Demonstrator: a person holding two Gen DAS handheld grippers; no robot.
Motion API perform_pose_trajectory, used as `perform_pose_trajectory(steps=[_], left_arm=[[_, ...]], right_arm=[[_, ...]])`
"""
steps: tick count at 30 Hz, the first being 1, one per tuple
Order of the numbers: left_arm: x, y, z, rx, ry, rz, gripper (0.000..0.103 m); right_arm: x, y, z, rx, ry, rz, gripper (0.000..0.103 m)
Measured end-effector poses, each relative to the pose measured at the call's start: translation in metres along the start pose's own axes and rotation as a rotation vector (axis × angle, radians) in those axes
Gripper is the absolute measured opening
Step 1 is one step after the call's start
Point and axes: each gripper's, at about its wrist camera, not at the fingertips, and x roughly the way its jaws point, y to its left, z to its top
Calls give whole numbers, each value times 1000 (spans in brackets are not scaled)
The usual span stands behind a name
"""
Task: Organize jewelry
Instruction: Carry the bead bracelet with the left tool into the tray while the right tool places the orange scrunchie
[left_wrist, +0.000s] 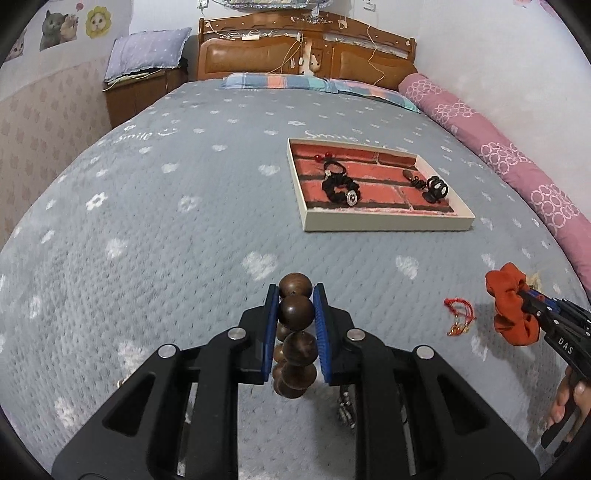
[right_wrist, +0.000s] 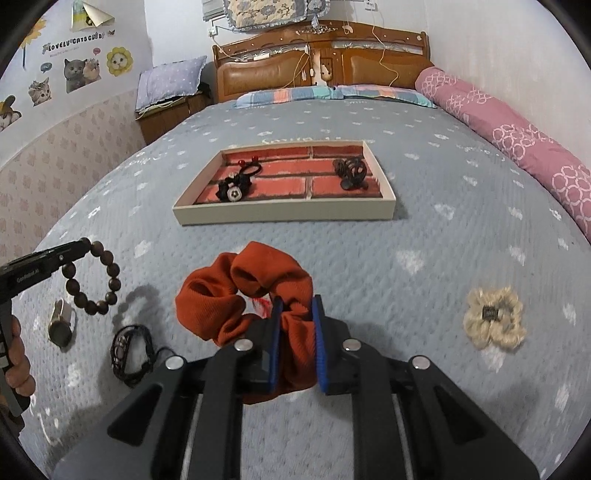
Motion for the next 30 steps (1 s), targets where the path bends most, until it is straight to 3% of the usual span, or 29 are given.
perform_pose_trajectory(steps=[11,18,30], left_arm=[[16,-15,47,-6,-27,-5,18],[36,-37,96,6,-59,-22,18],[102,-83,169,63,-88,6,18]], right_arm=[[25,-12,55,11,-28,-30,16],[53,-19,102,8,-49,-53,16],[115,-35,169,35,-67,-61,16]])
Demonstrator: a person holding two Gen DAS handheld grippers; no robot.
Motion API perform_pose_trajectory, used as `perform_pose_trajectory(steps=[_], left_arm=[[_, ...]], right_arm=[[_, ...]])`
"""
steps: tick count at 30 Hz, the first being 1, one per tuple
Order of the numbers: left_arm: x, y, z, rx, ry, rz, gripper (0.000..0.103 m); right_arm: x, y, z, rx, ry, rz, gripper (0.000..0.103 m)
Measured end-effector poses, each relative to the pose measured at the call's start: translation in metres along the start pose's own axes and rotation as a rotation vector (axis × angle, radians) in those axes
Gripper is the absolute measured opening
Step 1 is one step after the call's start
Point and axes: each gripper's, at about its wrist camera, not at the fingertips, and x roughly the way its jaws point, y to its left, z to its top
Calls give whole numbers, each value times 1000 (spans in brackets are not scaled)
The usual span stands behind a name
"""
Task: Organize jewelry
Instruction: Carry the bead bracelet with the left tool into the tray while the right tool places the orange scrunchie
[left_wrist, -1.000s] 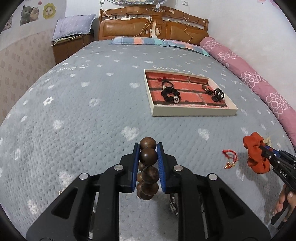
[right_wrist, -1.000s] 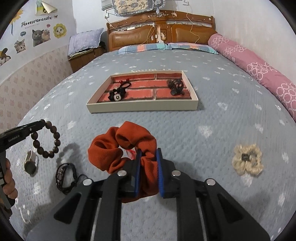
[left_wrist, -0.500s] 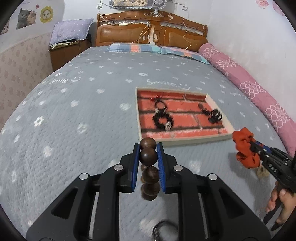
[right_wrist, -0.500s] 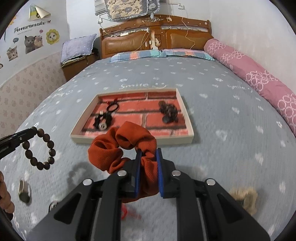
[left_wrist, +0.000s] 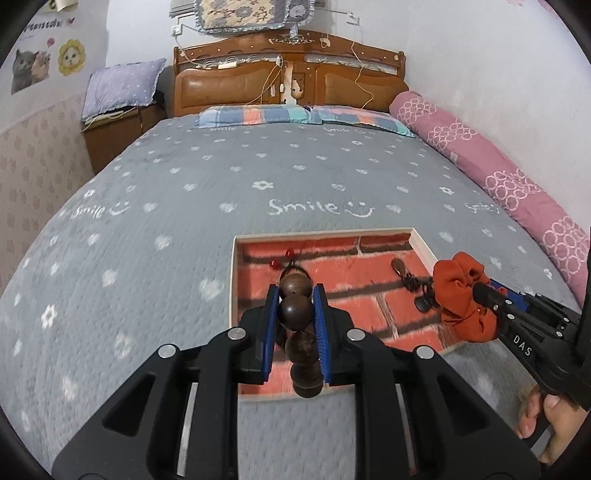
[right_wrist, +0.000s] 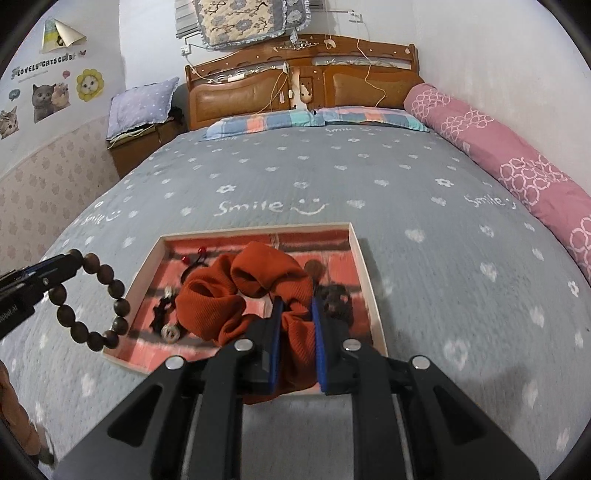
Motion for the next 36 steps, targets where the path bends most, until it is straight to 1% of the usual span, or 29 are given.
perform_pose_trajectory(steps=[3,6,9,14,16,18,20,22,25,26,28,29,30,32,33,34,35,36], left_arm=[[20,-6,12,2,2,1,18],[45,-16,19,26,12,25,18],[70,-23,26,53,21,48,18],[108,-18,40,13,45,12,18],[122,-13,41,-1,63,14,18],[132,-12,40,8,74,36,18],[144,-7,37,1,97,49,18],[153,-5,35,-3,123,55,18],[161,-6,34,24,148,73,18],[163,-6,34,31,154,78,18],[168,-5,32,40,173,96,18],[169,-4,30,44,184,102,18],[170,-3,29,44,192,110,18],[168,1,26,37,198,116,19],[165,4,26,28,196,116,20],[161,6,27,17,199,108,28],[155,8,28,10,195,106,42],[148,9,29,11,184,110,49]], right_arm=[[19,-3,12,9,1,-6,16],[47,-6,23,35,18,-7,16],[74,-5,29,32,38,-39,16],[115,-11,37,60,73,-52,16],[131,-12,39,48,93,-79,16],[142,-16,42,58,115,-89,16],[146,-17,44,62,115,-87,16],[153,-14,46,26,125,-103,16],[165,-17,44,16,171,-126,17],[169,-20,43,36,199,-116,18],[172,-24,39,52,206,-109,21],[173,-24,38,52,216,-104,28],[172,-24,36,50,223,-106,32],[166,-25,37,58,204,-108,52],[161,-27,38,66,193,-103,56],[157,-29,39,73,186,-90,60],[150,-31,42,78,181,-75,61],[144,-33,44,79,177,-71,61]])
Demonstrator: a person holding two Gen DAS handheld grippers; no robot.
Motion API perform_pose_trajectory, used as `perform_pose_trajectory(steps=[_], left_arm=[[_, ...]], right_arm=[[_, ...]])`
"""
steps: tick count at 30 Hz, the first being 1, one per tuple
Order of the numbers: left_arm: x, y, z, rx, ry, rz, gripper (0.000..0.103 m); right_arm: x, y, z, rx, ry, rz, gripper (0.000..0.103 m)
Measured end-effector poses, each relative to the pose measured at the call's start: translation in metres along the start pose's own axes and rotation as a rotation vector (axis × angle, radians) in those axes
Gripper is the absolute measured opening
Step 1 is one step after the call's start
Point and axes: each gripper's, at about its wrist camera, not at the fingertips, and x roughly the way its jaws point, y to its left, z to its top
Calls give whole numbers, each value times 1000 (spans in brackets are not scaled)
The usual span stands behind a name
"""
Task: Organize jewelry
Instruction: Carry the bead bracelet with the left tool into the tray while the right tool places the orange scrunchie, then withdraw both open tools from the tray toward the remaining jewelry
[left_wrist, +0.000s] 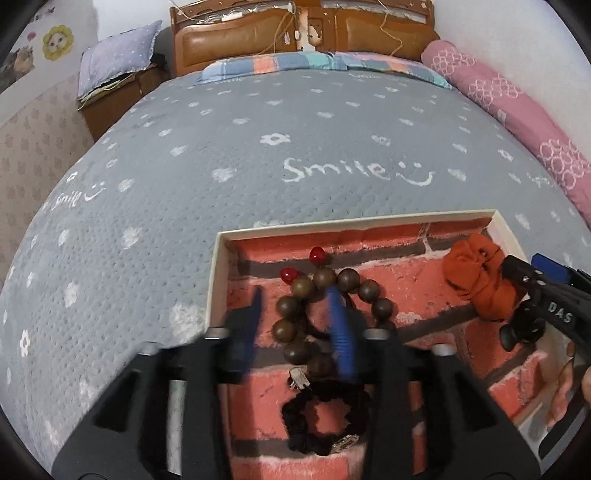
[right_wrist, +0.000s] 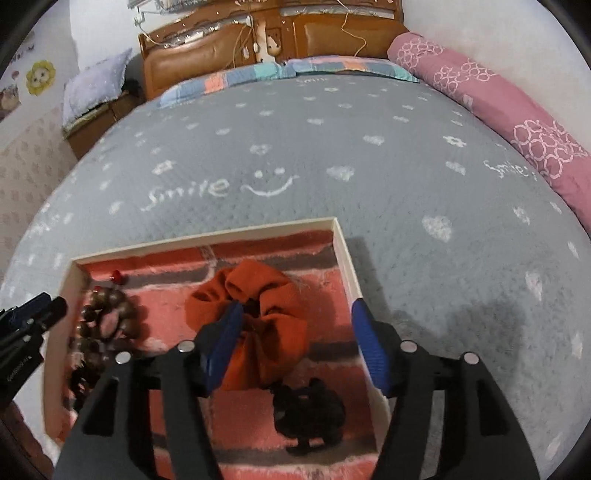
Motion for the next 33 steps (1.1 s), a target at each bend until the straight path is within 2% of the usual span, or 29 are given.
perform_pose_trajectory(steps=[1,2,3,5,9,13,14,16,19,28,33], left_arm=[[-8,1,0,4,-12,0,62],[-15,2,0,7,-24,0,68],[-26,4,-1,7,-40,-3,70],[-49,9,-2,-12,-65,-31,84],[-101,22,-6,-46,-131,-56,98],[-148,36,-23,-67,-157,-74,98],[-154,38,-27,-61,-154,-71,98],[-171,41,-39,-44,-161,-48,98],[-197,45,-61,-24,-186,-15,98],[-238,45,-127,3,-167,-17,98],[-249,45,-160,-29,-158,-37,98]], right_arm=[[-10,-4,1,5,-8,6,61],[-18,-6,2,11,-16,16,65],[-29,-10,1,19,-28,28,71],[-54,-15,-2,18,-64,27,83],[-103,-25,-13,-19,-109,20,85],[-156,-40,-29,-27,-153,9,87],[-165,-44,-32,-22,-164,10,90],[-187,-54,-45,-18,-187,12,93],[-210,-66,-64,-28,-196,5,94],[-254,-93,-123,-25,-186,-6,94],[-262,-107,-157,-10,-181,12,94]])
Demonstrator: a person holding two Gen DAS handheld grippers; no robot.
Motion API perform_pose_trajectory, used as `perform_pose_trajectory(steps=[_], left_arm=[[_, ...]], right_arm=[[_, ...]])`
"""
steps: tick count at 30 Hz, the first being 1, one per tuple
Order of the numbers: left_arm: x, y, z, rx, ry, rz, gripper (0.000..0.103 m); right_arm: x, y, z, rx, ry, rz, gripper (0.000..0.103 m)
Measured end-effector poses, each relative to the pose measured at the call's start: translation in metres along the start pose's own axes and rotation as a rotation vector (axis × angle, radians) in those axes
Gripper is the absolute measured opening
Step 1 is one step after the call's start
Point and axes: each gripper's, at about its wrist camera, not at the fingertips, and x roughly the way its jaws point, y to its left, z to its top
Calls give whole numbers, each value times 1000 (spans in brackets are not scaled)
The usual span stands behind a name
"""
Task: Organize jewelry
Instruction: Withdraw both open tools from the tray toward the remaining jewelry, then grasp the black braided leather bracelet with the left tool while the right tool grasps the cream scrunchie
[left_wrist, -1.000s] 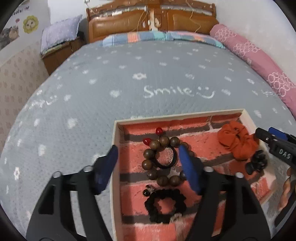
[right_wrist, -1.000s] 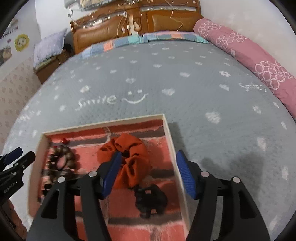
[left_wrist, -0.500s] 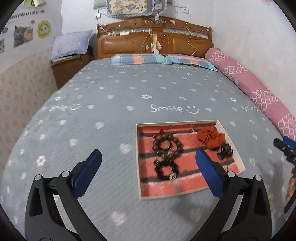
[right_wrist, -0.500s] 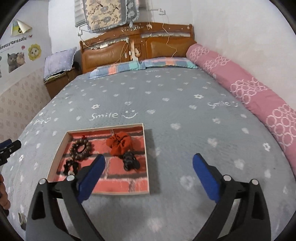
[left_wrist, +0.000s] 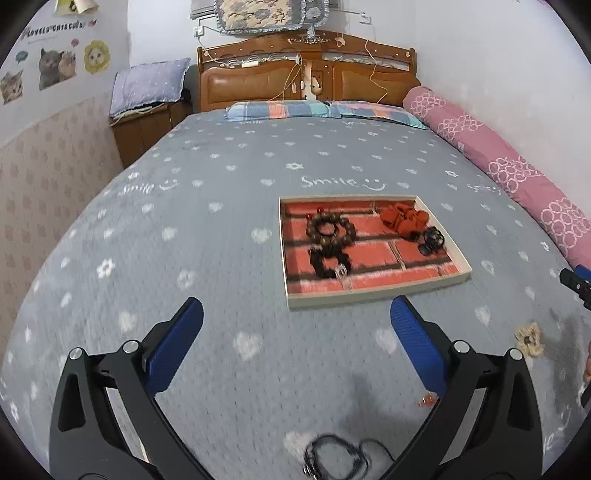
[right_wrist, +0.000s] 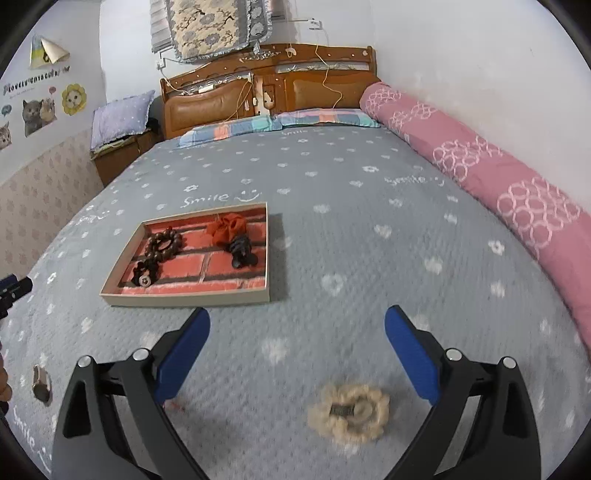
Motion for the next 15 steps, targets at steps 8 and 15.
perform_pose_trajectory(steps=[8,15], left_arm=[[3,-4,-70,9,57,20,98],[24,4,-123,-36,136,17,98]], right_arm=[[8,-28,-49,19,67,-32,94],[18,-53,-75,36,97,-99,94]])
